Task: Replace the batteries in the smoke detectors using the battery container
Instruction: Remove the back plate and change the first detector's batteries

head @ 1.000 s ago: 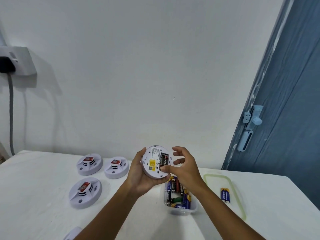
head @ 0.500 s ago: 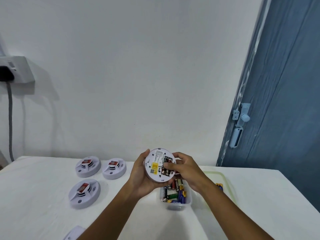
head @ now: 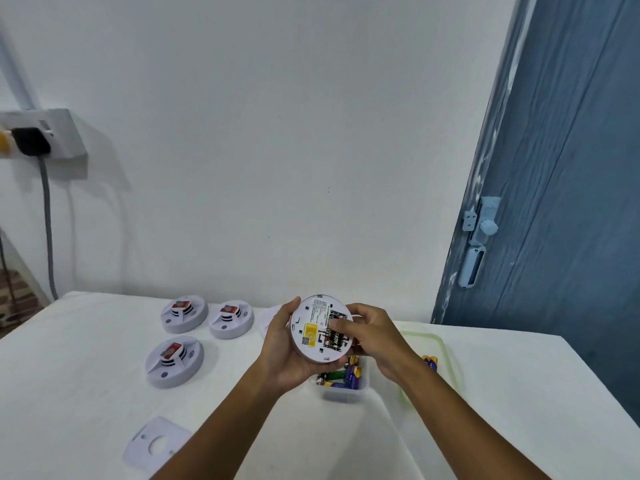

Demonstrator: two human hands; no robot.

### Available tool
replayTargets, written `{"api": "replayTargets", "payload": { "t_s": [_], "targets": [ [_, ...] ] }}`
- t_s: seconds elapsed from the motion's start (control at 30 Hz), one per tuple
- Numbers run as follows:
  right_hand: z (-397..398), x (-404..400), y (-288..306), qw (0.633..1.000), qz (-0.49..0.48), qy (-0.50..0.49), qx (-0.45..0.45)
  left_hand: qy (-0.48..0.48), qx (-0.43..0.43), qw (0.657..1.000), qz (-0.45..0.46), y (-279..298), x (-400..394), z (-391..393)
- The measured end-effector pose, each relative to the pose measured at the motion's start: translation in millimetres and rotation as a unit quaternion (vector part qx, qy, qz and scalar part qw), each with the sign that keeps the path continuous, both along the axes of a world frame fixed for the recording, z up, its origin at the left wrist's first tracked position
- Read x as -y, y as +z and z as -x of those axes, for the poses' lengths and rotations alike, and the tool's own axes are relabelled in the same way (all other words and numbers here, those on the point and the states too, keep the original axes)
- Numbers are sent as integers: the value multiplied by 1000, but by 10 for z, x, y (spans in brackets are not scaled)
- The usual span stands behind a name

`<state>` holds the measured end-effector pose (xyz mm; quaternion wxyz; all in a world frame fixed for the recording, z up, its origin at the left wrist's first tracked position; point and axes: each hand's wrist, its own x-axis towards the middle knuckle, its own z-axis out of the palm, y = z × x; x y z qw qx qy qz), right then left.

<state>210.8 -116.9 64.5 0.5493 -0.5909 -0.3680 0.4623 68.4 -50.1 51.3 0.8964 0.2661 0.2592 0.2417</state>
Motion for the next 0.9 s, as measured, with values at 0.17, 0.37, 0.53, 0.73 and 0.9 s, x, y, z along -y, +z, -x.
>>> {"api": "replayTargets", "payload": {
  "t_s": [0.17,0.37,0.53,0.73,0.9],
  "targets": [
    [-45,54,14,1000,6,24,-15,34,-19,999,-9,-8,132,3],
    [73,44,7,997,22,57,-37,71,-18,997,-10,-11,162,163],
    [291,-51,-14,1000,15,12,2,81,-19,996,-36,-39,93,449],
    [836,-176,-80,995,-21,-27,94,80,-4,996,-36,-142,-155,1117],
    [1490,-363,-309,980,18,54,191,81,15,996,-45,-257,-406,1919]
  ]
}}
